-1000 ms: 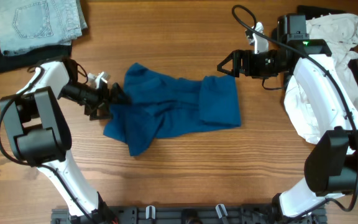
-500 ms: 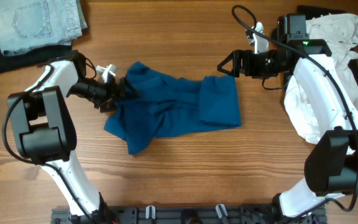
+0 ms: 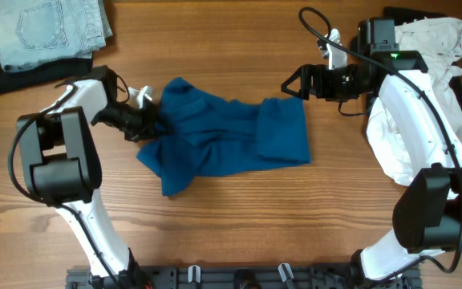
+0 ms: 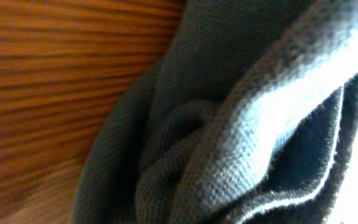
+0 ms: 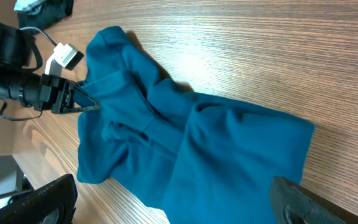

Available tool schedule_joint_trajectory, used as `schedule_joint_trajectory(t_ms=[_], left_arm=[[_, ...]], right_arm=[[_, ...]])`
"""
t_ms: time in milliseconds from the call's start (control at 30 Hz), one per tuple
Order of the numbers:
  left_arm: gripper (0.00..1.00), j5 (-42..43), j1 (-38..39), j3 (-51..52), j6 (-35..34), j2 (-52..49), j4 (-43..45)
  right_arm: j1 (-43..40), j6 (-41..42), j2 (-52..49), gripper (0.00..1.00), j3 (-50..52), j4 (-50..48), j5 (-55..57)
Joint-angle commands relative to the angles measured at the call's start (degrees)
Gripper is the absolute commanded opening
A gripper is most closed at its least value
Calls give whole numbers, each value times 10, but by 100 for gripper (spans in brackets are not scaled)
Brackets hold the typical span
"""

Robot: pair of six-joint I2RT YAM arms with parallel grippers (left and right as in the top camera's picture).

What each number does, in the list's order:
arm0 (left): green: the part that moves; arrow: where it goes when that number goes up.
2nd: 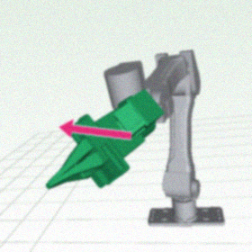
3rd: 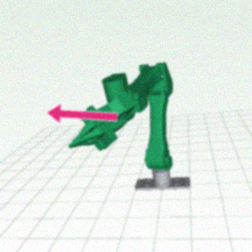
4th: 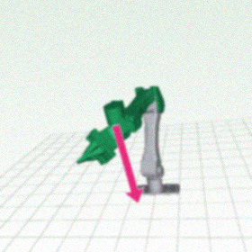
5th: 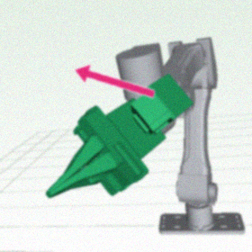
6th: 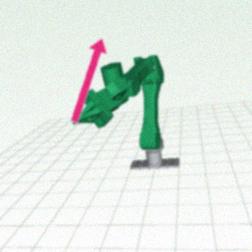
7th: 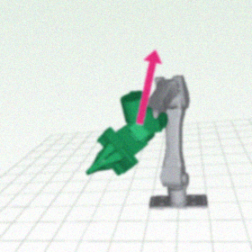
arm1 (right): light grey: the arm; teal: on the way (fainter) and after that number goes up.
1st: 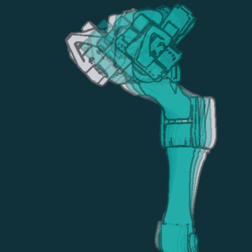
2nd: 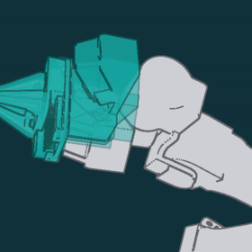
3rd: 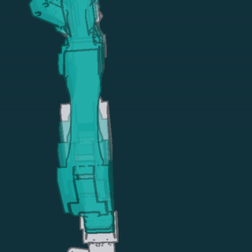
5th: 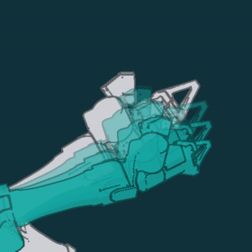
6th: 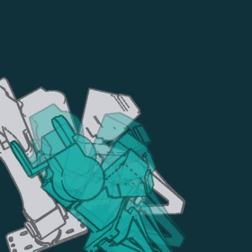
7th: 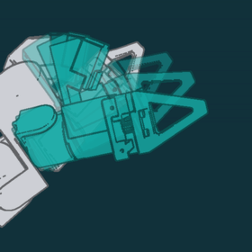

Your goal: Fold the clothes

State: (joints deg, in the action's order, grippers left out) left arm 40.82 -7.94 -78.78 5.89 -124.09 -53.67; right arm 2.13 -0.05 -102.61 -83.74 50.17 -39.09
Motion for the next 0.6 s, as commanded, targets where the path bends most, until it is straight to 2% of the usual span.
schedule_joint_trajectory(t_ms=[0, 100, 267, 400, 567], left_arm=[[4, -131, -51, -47, -47, -18, -20], [4, -182, -80, -106, -81, -18, -59], [4, -184, -93, -216, -84, -18, -136], [4, -184, -74, -283, -110, -10, -186], [4, -183, -22, -302, -111, 25, -219]], right_arm=[[-3, 1, 11, 99, -6, 1, 6], [-2, 0, 8, 99, -1, 1, 9], [7, 3, 7, 100, 3, 3, 62], [22, 2, 7, 99, 9, -8, 87], [49, 5, 7, 99, 61, -68, 87]])
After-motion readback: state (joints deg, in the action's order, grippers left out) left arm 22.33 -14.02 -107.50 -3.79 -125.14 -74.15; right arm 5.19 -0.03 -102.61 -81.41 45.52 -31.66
